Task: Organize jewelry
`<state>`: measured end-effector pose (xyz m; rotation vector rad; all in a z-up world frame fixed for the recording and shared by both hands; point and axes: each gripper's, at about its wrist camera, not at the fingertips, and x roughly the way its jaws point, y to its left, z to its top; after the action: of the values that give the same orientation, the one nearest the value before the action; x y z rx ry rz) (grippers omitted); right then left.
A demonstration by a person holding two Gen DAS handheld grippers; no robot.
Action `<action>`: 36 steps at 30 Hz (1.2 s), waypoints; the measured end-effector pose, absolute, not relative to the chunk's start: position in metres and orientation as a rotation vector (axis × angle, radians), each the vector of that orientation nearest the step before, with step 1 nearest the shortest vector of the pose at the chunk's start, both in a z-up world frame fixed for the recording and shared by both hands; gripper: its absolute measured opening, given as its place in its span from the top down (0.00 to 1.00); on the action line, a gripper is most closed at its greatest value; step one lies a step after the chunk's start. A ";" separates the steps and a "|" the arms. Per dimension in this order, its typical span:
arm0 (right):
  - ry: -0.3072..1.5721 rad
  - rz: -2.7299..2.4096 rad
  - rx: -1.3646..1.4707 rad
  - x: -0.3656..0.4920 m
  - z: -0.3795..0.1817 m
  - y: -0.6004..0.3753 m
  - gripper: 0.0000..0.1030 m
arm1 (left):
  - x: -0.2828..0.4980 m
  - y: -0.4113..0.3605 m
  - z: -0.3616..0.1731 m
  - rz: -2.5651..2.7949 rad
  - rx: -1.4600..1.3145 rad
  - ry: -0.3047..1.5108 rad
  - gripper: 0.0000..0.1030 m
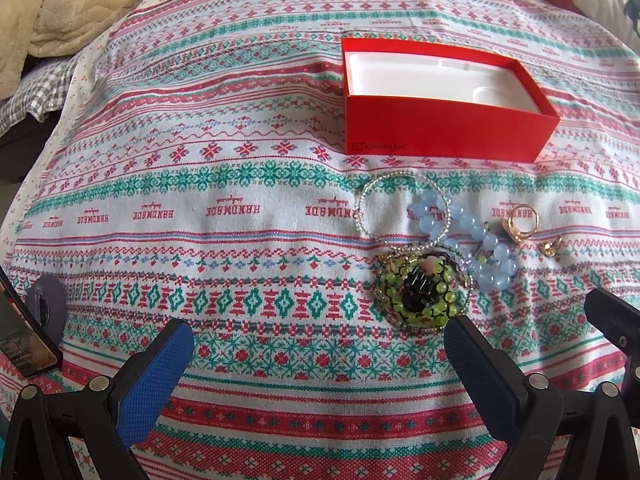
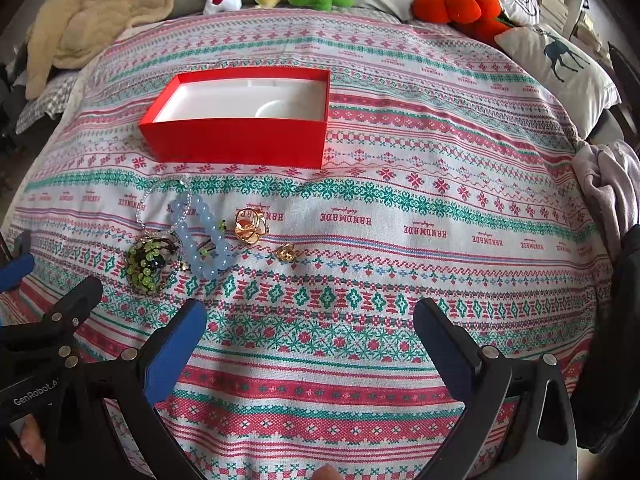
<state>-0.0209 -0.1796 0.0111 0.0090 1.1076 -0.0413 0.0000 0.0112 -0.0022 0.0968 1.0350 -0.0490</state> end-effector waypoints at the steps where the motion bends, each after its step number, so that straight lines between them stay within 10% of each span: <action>1: 1.108 -0.042 0.009 -0.021 0.011 -0.180 0.00 | 0.000 0.011 -0.002 -0.049 0.097 1.035 0.00; 25: 1.186 0.043 0.067 0.003 0.030 -0.197 0.00 | 0.035 0.028 0.017 -0.196 0.074 1.108 0.02; 32: 1.239 0.111 0.125 0.035 0.031 -0.207 0.01 | 0.069 0.040 0.010 -0.310 -0.152 1.189 0.14; 36: 1.282 0.167 0.247 0.042 0.004 -0.213 0.18 | 0.078 0.040 -0.011 -0.353 -0.227 1.242 0.32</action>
<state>0.0424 -0.2133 0.0036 0.2471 1.2815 0.1669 0.0778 0.0400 -0.0109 -0.2272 1.2421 -0.3528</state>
